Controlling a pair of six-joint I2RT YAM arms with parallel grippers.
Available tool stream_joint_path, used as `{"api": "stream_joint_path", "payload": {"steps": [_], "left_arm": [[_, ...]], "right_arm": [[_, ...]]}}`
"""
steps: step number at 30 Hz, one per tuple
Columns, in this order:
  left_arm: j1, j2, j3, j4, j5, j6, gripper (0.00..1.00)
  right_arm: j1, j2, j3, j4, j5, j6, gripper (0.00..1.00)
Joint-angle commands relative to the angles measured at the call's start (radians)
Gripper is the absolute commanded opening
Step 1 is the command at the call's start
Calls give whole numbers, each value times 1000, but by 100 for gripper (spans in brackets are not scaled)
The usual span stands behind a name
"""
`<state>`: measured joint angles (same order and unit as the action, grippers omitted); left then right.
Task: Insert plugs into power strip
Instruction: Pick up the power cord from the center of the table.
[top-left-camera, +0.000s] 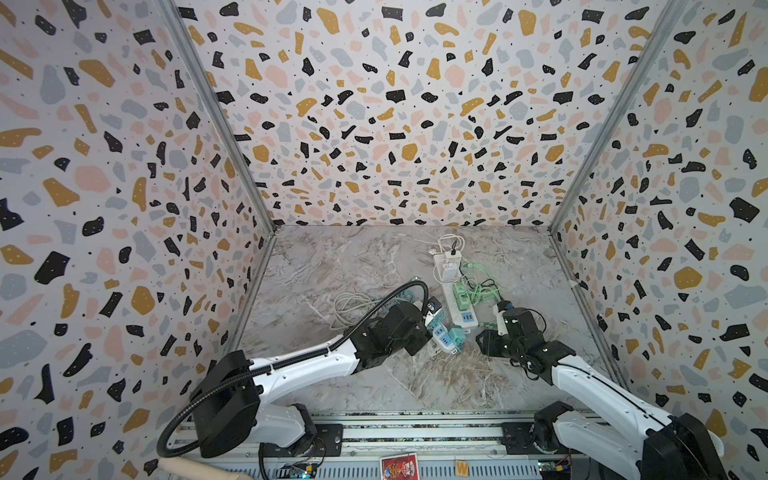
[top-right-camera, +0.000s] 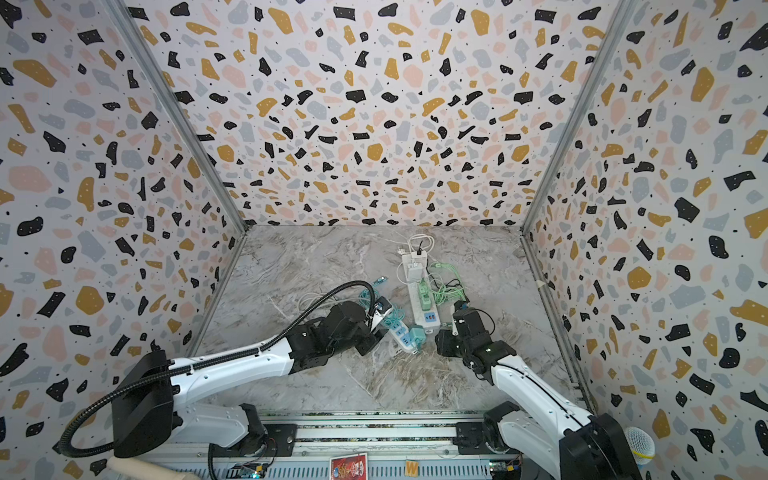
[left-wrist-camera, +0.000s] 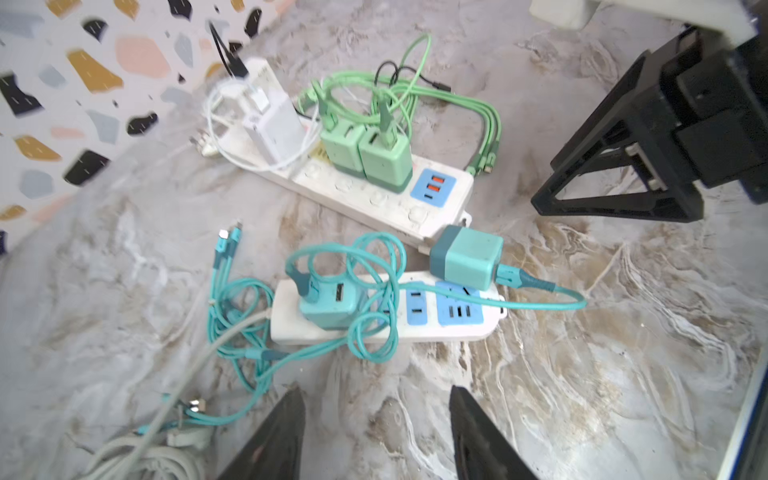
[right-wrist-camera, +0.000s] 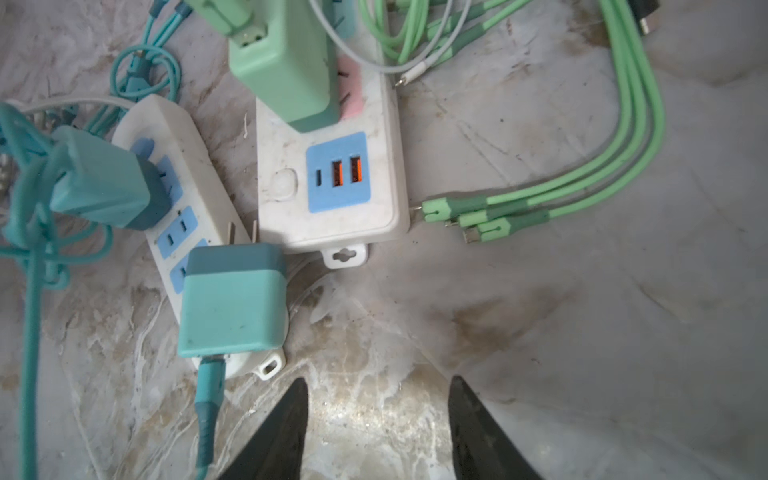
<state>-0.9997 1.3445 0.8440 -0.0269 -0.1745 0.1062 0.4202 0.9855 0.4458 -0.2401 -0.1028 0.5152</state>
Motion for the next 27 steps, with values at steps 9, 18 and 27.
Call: {"api": "stream_joint_path", "payload": {"steps": [9, 18, 27], "left_arm": [[-68, 51, -10, 170, -39, 410, 57], [-73, 166, 11, 174, -2, 627, 57], [-73, 234, 40, 246, -4, 684, 57]], "right_arm": [[-75, -22, 19, 6, -174, -36, 55], [-131, -37, 37, 0, -224, -66, 55], [-163, -46, 39, 6, -275, -80, 55]]}}
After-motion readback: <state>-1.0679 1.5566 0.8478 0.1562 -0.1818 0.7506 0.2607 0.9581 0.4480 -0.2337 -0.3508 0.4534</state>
